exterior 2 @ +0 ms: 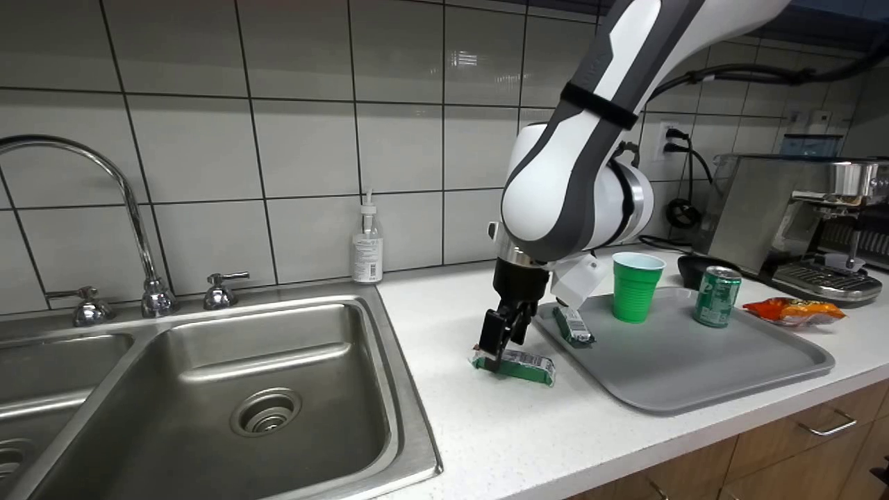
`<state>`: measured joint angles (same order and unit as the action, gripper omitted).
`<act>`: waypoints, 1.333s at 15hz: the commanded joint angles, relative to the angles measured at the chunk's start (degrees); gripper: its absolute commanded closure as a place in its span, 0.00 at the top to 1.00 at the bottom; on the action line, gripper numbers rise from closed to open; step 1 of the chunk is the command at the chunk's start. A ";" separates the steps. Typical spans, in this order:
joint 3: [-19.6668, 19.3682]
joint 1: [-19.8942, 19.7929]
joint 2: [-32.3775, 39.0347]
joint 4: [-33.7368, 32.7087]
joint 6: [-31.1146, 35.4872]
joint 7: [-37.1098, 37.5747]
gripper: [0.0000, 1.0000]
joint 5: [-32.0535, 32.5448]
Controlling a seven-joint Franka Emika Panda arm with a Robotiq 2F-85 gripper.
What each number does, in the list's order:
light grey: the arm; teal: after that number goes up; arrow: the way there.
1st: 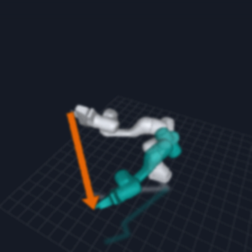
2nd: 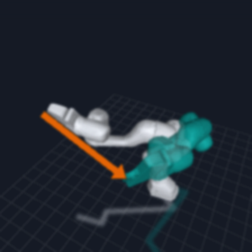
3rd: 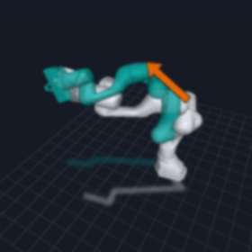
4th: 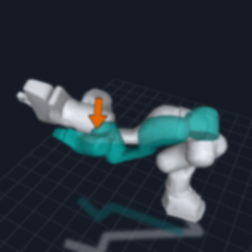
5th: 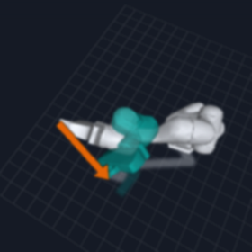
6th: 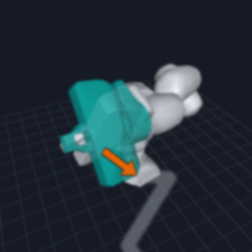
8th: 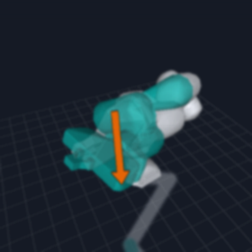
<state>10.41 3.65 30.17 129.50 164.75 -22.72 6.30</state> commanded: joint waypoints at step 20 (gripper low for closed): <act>1.27 -1.44 1.65 -2.89 -3.11 -1.83 0.34 1.80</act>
<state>10.57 3.64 31.59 127.85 163.50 -23.75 6.72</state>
